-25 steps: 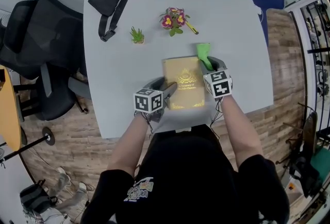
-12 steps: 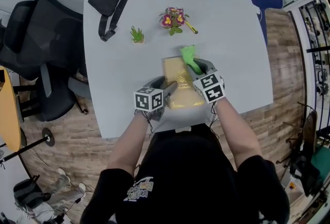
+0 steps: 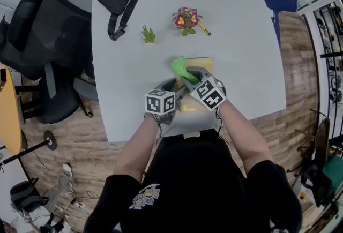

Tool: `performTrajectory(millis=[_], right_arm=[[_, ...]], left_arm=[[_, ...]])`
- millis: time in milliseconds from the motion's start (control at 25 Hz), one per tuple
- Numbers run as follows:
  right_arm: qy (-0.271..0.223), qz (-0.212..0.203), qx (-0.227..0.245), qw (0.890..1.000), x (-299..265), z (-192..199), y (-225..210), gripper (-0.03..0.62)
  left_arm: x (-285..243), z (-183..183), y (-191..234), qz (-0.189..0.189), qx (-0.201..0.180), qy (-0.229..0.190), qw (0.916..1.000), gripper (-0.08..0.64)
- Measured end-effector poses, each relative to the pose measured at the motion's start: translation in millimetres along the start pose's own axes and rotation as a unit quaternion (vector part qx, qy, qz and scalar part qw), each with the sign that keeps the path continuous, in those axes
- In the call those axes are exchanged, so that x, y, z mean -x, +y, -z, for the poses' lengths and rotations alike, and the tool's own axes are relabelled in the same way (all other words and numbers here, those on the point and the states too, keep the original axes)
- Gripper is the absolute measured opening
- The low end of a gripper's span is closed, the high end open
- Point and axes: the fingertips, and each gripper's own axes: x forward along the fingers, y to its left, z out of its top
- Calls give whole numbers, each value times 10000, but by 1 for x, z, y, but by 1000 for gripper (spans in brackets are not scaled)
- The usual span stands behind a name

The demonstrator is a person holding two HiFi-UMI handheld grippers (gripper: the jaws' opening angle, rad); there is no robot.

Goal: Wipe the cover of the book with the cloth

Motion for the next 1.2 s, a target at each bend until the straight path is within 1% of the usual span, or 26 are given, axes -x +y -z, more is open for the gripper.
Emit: performTrajectory(millis=[160, 280, 400, 600, 760, 960, 1200], right_arm=[[-4, -11, -56, 10000, 1, 2, 2, 97], [-73, 60, -171, 9998, 5, 6, -2, 97], [-155, 228, -295, 9992, 11, 11, -10, 97], [-245, 629, -546, 9962, 23, 23, -31, 97], [-300, 931, -796, 9920, 35, 36, -51, 97], [-413, 1242, -1218, 9839, 50, 51, -76, 97], [-328, 1667, -1599, 9724, 66, 70, -101, 97]], left_arm=[[1, -1, 1, -12, -14, -16, 10000, 279], [0, 0, 0, -10, -7, -13, 10000, 279], [0, 0, 0, -5, -2, -12, 10000, 279], [1, -1, 0, -12, -7, -24, 10000, 279], [1, -1, 0, -15, -12, -30, 10000, 279], [0, -1, 1, -26, -20, -33, 10000, 279], [1, -1, 1, -35, -34, -48, 10000, 279]])
